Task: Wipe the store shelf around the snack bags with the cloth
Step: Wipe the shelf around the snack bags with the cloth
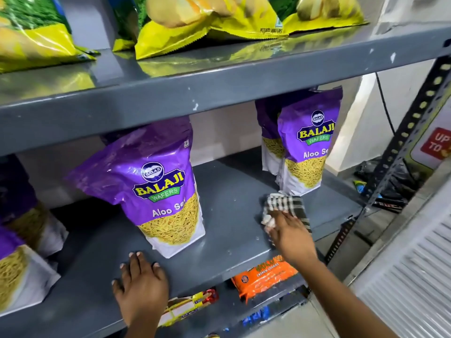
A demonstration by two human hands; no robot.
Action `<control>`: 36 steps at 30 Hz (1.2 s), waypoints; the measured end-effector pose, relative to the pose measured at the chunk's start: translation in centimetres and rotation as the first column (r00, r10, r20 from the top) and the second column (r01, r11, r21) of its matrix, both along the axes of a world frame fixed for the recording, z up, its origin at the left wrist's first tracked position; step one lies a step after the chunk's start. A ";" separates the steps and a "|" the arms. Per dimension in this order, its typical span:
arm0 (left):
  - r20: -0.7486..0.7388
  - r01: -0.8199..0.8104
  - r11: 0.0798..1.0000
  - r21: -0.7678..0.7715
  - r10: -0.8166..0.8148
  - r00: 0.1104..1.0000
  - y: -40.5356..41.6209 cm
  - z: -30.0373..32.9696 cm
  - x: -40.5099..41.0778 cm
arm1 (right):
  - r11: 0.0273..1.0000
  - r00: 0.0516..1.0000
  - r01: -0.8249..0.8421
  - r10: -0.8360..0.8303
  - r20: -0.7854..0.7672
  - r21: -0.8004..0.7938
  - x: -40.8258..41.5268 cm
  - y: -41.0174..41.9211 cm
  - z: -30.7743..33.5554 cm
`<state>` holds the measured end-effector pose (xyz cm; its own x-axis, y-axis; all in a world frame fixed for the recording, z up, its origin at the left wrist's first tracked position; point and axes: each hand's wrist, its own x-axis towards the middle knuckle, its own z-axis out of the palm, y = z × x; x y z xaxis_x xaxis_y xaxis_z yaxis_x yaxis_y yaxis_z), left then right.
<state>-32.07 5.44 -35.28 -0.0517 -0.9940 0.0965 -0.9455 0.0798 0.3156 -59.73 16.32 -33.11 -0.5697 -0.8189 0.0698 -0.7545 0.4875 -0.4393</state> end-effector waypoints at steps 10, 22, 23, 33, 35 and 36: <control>0.039 0.023 1.000 0.009 -0.024 0.999 -0.1 0.4 0.6 | 0.988 0.959 0.077 -0.110 0.261 0.133 -9.5 5.0 2.8; 0.075 -0.055 0.994 -0.099 0.062 0.995 2.0 -1.8 16.4 | 0.913 0.907 -0.405 0.395 0.148 0.046 4.9 -0.8 1.3; 0.059 -0.091 0.989 -0.114 0.098 0.993 1.8 -1.9 18.2 | 0.892 0.888 -0.450 0.441 0.129 0.042 6.5 -1.4 1.2; 0.025 -0.390 0.921 -0.028 0.390 0.920 -4.1 -0.4 37.8 | 0.761 0.748 -0.649 0.633 0.202 0.017 23.2 -7.2 0.8; 0.081 -0.364 0.931 0.027 0.361 0.929 -4.8 -0.7 39.9 | 0.752 0.741 -0.659 0.645 0.188 0.021 26.4 -8.2 1.1; 0.070 -0.351 0.936 0.038 0.348 0.935 -4.9 -1.0 40.3 | 0.743 0.734 -0.669 0.656 0.175 0.022 28.1 -8.8 1.1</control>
